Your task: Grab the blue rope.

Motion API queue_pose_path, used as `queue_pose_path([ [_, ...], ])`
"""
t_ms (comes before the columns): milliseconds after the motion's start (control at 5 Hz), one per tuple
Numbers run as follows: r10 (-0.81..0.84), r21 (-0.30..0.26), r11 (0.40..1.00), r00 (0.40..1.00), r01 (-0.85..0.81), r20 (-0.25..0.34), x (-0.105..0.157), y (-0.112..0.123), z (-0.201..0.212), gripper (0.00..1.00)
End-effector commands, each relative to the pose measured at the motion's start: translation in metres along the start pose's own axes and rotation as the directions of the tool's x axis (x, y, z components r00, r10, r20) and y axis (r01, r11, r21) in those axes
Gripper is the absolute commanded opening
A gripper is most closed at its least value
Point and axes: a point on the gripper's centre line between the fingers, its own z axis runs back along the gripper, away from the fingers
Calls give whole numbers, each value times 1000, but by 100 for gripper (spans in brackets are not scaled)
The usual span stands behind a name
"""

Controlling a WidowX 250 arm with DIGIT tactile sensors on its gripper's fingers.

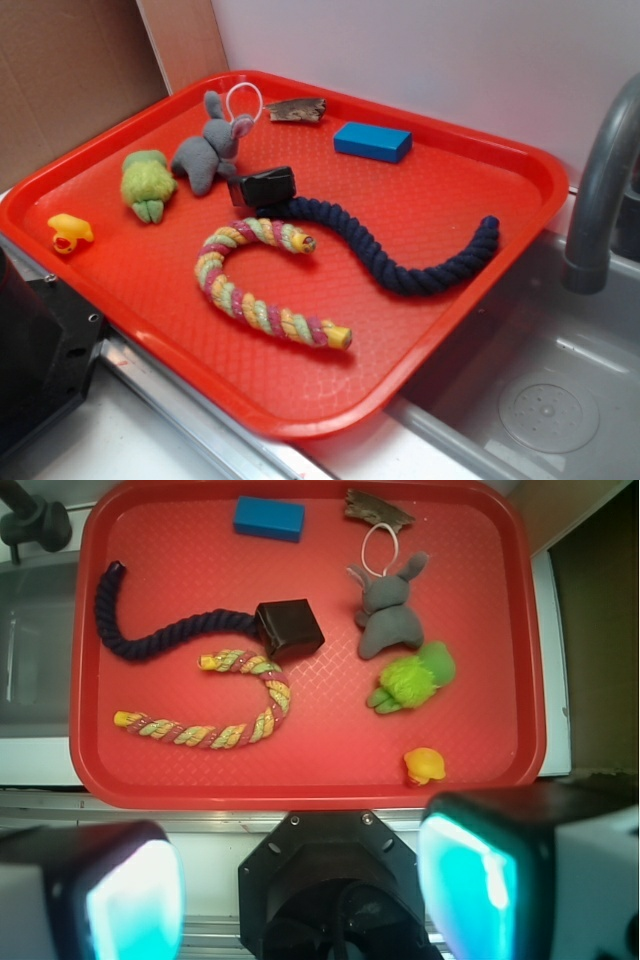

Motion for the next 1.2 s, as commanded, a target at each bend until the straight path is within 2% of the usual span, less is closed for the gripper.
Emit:
queue_pose_path([
  [0,0,0,1000,1000,0,0,0,0,0,100],
  [200,228,195,953,973,-232,40,42,-42,-51,100],
  [400,463,180,867,884,-465,57,66,-80,-65,100],
  [600,648,119,757,762,-642,-13,90,-84,-80,100],
  [1000,648,119,757,762,-642,-13,90,-84,-80,100],
])
